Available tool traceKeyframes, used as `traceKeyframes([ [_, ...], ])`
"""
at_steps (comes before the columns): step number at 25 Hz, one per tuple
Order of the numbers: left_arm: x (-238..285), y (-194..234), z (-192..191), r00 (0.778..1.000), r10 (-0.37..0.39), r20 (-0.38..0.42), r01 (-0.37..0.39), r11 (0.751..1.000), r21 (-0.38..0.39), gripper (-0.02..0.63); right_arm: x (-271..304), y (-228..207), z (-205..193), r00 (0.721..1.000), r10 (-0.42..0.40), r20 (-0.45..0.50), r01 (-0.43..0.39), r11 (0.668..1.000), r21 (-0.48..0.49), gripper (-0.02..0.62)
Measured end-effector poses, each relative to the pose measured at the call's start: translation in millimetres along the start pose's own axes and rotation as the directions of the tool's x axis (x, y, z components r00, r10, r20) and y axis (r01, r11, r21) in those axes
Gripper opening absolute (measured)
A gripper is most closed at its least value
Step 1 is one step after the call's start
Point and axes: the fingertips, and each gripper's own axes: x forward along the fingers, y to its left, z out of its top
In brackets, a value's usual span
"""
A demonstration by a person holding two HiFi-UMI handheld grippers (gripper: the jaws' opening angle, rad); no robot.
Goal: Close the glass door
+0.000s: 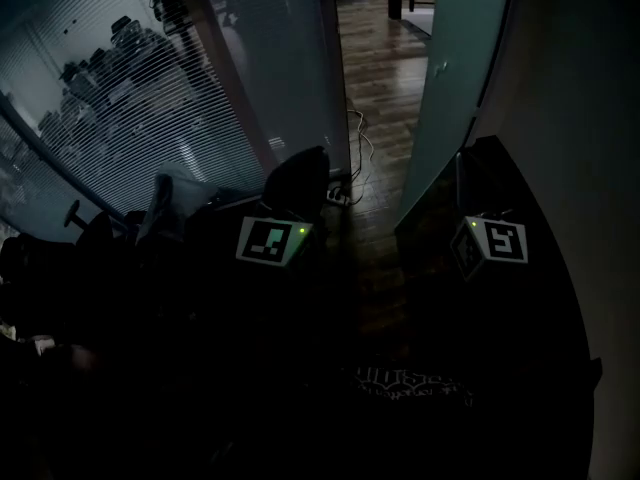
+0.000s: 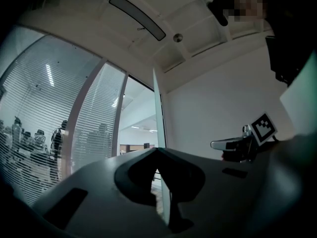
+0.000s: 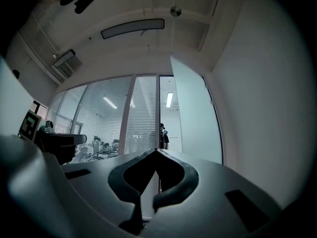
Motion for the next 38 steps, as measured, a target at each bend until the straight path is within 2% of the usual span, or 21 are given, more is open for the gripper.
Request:
traceKeyframes([
  [19,81.3,82.6,-17.4,0.999,-0.048,0.015,0.049,0.999,-0.015,0.002,100.1,-1.5,-13.9,0.998,-0.06,-0.008,0.06,0.998,-0.022,0.002],
  [29,128.8,87.2,-33.2,0.998,-0.062,0.002,0.062,0.998,-0.018,0.002,134.7,-32.4,-19.1,0.996,-0.082,-0.018,0.082,0.996,-0.033,0.002],
  [38,172.7,95.6,-39.6,1.0,-0.027,0.001,0.027,1.0,-0.009,0.002,179.4,-59.8,-29.2,0.999,-0.037,-0.019,0.037,0.999,-0.021,0.002],
])
